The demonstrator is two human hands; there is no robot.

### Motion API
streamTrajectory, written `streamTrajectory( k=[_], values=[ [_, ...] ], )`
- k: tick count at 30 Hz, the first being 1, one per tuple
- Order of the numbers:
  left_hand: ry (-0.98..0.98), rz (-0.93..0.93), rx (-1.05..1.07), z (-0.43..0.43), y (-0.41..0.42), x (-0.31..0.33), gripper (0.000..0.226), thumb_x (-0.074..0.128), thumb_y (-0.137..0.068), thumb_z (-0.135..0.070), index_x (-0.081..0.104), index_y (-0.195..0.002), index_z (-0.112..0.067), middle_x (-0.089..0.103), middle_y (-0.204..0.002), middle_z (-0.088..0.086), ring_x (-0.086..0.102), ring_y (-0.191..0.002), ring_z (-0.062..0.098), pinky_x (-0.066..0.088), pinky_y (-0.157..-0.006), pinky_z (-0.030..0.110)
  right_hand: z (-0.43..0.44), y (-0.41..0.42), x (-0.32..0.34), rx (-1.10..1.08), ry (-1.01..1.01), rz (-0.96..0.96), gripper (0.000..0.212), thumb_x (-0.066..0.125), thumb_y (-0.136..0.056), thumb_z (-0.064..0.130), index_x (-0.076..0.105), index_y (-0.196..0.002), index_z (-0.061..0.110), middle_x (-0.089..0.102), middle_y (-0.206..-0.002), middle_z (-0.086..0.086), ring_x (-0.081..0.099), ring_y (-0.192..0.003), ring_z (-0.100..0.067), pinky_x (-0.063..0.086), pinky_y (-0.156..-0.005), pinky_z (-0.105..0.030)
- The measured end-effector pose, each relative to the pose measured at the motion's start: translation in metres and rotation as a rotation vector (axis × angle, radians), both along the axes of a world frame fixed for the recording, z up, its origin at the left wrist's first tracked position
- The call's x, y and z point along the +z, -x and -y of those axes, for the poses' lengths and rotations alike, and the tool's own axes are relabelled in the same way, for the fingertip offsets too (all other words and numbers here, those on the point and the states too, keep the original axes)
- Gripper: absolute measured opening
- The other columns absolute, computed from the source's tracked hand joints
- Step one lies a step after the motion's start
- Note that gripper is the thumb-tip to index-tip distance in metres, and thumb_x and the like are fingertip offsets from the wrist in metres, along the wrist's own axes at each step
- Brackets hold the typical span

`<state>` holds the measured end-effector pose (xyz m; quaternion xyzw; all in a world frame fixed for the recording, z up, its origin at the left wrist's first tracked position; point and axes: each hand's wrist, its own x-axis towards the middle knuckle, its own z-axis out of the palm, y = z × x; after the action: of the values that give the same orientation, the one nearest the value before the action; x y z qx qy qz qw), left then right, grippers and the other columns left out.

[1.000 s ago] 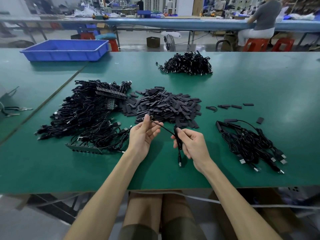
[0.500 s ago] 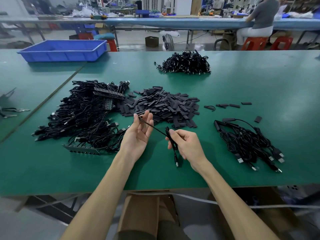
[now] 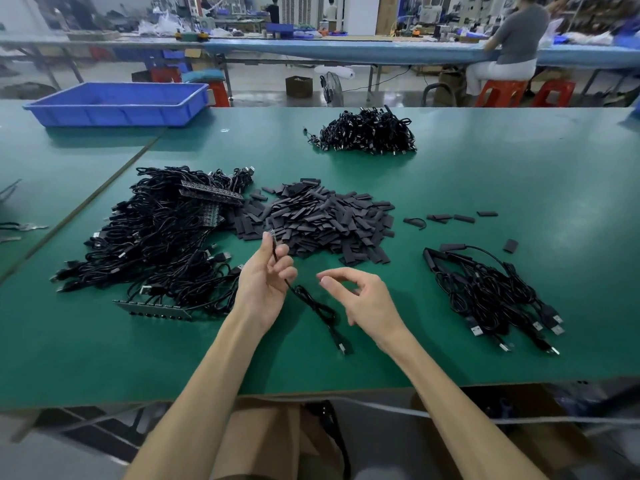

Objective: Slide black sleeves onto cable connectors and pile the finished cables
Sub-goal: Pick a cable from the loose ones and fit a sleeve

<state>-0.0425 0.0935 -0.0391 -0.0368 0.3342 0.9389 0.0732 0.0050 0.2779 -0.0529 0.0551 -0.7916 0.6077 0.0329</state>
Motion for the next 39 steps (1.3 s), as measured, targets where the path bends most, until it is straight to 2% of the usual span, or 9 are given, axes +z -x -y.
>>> streamTrajectory(
  k=[3,7,9,13,17,22,26,30,39],
  values=[
    [0.399,-0.137,0.005,0.001,0.005,0.004,0.026,0.061,-0.100,-0.036,0.053,-0.082,-0.019,0.051,-0.072,-0.004,0.032,-0.052,0.008,0.030,-0.042,0.019,-0.001,0.005,-0.002,-0.123,0.124,-0.033,0.012,0.071,-0.098,0.027,0.073,-0.110,0.029,0.072,-0.106,0.009,0.055,-0.058,-0.009,0.049,-0.057,-0.025],
    [1.346,-0.478,0.068,0.002,0.016,0.015,0.027,0.062,-0.099,-0.040,0.052,-0.082,-0.022,0.062,-0.068,-0.002,0.046,-0.056,0.012,0.040,-0.053,0.029,-0.003,0.014,-0.007,-0.257,0.107,-0.019,0.020,0.069,-0.098,0.029,0.065,-0.118,0.028,0.063,-0.112,0.001,0.059,-0.084,-0.014,0.054,-0.075,-0.034],
    [1.595,-0.531,0.005,-0.001,0.019,0.016,0.026,0.061,-0.098,-0.046,0.049,-0.084,-0.027,0.064,-0.071,-0.001,0.052,-0.060,0.013,0.043,-0.059,0.031,-0.003,0.020,-0.006,-0.288,0.004,-0.022,0.024,0.067,-0.099,0.030,0.062,-0.121,0.023,0.057,-0.116,0.003,0.059,-0.085,-0.011,0.057,-0.081,-0.039],
    [1.602,-0.532,-0.058,-0.016,0.022,0.002,0.017,0.060,-0.101,-0.036,0.054,-0.094,-0.022,0.064,-0.083,-0.008,0.060,-0.075,0.015,0.048,-0.069,0.026,-0.007,0.042,0.004,-0.279,-0.514,-0.102,0.040,0.060,-0.103,0.037,0.055,-0.136,0.015,0.043,-0.128,0.004,0.057,-0.090,-0.012,0.052,-0.084,-0.036],
    [1.567,-0.579,-0.106,-0.023,0.026,-0.014,0.005,0.057,-0.103,-0.023,0.063,-0.103,-0.022,0.064,-0.092,-0.011,0.061,-0.084,0.009,0.044,-0.070,0.010,-0.006,0.057,0.003,-0.230,-0.699,-0.055,0.044,0.060,-0.104,0.032,0.053,-0.142,0.012,0.043,-0.130,-0.001,0.058,-0.107,-0.021,0.052,-0.085,-0.038],
    [1.377,-0.541,-0.094,-0.011,0.032,-0.014,0.010,0.060,-0.100,-0.014,0.069,-0.103,-0.019,0.071,-0.080,-0.007,0.061,-0.062,0.006,0.051,-0.068,0.021,-0.010,0.061,-0.005,-0.306,-0.504,-0.089,0.016,0.062,-0.103,0.022,0.072,-0.114,0.015,0.054,-0.111,0.004,0.059,-0.091,-0.013,0.050,-0.084,-0.034],
    [1.428,-0.547,-0.074,-0.014,0.028,-0.018,0.010,0.062,-0.100,-0.016,0.069,-0.100,-0.024,0.070,-0.076,-0.009,0.061,-0.060,0.002,0.047,-0.064,0.012,-0.020,0.059,-0.003,-0.400,-0.233,-0.083,0.011,0.064,-0.102,0.017,0.073,-0.098,0.021,0.068,-0.095,0.004,0.063,-0.078,-0.004,0.045,-0.076,-0.022],
    [1.477,-0.565,-0.046,-0.019,0.025,-0.022,0.011,0.061,-0.100,-0.017,0.065,-0.099,-0.027,0.068,-0.079,-0.009,0.062,-0.064,0.002,0.047,-0.064,0.012,-0.024,0.052,-0.002,-0.352,-0.027,-0.082,0.014,0.060,-0.103,0.014,0.070,-0.101,0.024,0.074,-0.079,0.007,0.065,-0.064,-0.005,0.053,-0.067,-0.023],
    [1.534,-0.586,-0.028,-0.021,0.022,-0.021,0.011,0.059,-0.101,-0.020,0.065,-0.100,-0.029,0.066,-0.086,-0.008,0.063,-0.069,0.004,0.049,-0.066,0.016,-0.028,0.050,-0.001,-0.157,-0.047,-0.057,0.017,0.077,-0.092,0.015,0.080,-0.108,0.021,0.077,-0.092,0.009,0.068,-0.083,-0.006,0.057,-0.083,-0.029]
  ],
)
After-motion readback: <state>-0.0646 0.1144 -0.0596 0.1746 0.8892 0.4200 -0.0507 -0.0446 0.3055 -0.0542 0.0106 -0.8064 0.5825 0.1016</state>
